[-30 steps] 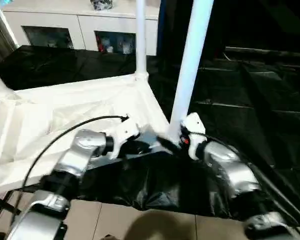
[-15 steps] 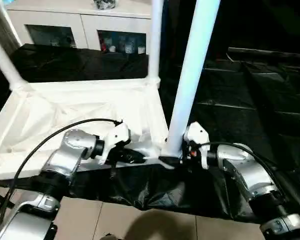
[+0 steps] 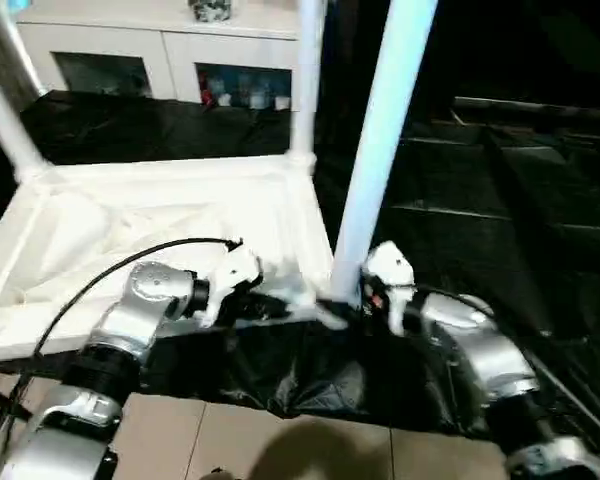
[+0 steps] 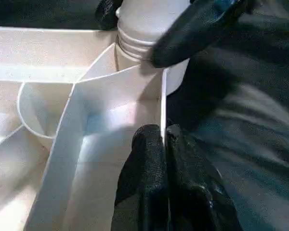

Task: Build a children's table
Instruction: Rotate leg to tighten

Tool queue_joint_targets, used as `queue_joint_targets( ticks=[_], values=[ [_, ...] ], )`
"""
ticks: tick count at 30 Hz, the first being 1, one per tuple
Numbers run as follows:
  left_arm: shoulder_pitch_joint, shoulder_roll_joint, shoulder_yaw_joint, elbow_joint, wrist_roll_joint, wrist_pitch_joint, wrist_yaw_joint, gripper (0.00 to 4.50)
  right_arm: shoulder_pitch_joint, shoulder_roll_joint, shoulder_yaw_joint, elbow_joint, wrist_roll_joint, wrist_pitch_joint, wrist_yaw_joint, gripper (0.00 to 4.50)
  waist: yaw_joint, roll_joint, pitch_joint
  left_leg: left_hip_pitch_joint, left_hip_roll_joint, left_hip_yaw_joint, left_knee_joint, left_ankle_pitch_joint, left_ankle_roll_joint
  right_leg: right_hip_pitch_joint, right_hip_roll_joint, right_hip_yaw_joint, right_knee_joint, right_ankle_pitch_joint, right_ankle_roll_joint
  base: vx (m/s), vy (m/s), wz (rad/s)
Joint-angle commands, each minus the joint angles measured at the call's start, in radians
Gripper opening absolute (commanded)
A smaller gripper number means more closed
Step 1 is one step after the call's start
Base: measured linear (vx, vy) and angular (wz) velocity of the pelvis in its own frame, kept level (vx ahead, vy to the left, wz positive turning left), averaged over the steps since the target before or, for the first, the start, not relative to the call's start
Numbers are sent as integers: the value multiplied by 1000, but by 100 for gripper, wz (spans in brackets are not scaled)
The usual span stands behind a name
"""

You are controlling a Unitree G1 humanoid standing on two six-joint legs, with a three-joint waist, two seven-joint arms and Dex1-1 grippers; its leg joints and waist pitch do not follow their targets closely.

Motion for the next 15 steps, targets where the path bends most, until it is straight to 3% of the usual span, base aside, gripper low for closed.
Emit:
queue_joint_targets(
  ticks=[1,3,5,10,12,15],
  values=[
    [-33,-50,15,-6,-12,-2,66,0,-7,33,21,46,-40,13,-90,265,-4,1,-59,18,18,-8,-70,-303,-37,36,-68,38,-86,-321,-172,0,0,0],
    [-51,-87,17,9,-4,10,129,0,-24,81,-5,87,-44,21,-197,265,-10,-4,-58,15,18,-7,-71,-292,-32,35,-67,39,-87,-302,-169,0,0,0],
    [-64,-112,16,18,-1,19,168,0,-37,113,-20,113,-49,29,-271,265,-10,2,-61,17,17,-6,-68,-274,-28,34,-66,40,-84,-274,-176,0,0,0],
    [-85,-180,17,20,17,44,284,0,-88,192,-42,190,-75,14,-423,265,-9,2,-65,11,15,-4,-65,-222,-17,41,-65,40,-75,-164,-191,0,0,0],
    [-86,-186,18,19,18,46,292,0,-93,198,-43,197,-76,10,-430,321,-7,3,-67,12,15,-3,-64,-209,-7,44,-64,39,-73,-131,-195,0,0,0],
    [-69,-194,7,-6,17,49,267,0,-107,212,-62,192,-44,-7,-399,337,-7,3,-65,11,16,-2,-65,-214,-2,45,-65,39,-74,-130,-195,0,0,0]
  ],
)
